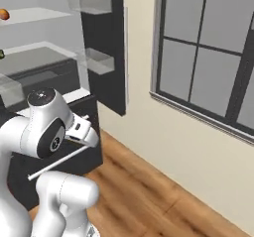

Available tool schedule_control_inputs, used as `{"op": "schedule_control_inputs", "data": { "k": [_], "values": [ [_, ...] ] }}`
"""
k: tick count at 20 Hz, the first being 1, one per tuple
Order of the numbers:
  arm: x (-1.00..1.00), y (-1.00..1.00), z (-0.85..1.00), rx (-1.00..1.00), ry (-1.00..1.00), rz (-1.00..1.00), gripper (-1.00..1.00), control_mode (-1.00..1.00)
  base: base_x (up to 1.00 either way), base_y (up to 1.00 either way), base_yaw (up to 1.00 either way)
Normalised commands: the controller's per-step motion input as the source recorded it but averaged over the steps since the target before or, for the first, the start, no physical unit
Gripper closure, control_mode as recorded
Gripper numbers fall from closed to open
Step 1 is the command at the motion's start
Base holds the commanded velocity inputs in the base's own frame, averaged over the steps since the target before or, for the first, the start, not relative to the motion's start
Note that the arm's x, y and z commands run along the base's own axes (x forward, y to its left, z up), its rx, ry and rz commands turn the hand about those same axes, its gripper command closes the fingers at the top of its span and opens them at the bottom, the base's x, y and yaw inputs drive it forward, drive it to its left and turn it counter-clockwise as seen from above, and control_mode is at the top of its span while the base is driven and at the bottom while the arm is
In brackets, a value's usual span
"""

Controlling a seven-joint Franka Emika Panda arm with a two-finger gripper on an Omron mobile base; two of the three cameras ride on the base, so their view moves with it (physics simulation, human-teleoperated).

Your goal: Pick up the orange and peach from the fridge and place one fruit on each plate on the dining counter.

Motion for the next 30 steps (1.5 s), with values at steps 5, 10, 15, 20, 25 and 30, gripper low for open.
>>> {"op": "schedule_control_inputs", "data": {
  "k": [5,10,15,20,25,30],
  "values": [
    [0.0,0.0,0.0,0.0,0.0,0.0,-1.0,1.0,0.45,-0.47,0.42],
    [0.0,0.0,0.0,0.0,0.0,0.0,-1.0,1.0,0.45,-0.15,0.47],
    [0.0,0.0,0.0,0.0,0.0,0.0,-1.0,1.0,0.49,0.0,0.49],
    [0.0,0.0,0.0,0.0,0.0,0.0,-1.0,1.0,0.62,-0.14,0.45],
    [0.0,0.0,0.0,0.0,0.0,0.0,-1.0,1.0,0.51,-0.53,0.36],
    [0.0,0.0,0.0,0.0,0.0,0.0,-1.0,1.0,0.46,-0.42,0.31]
  ]
}}
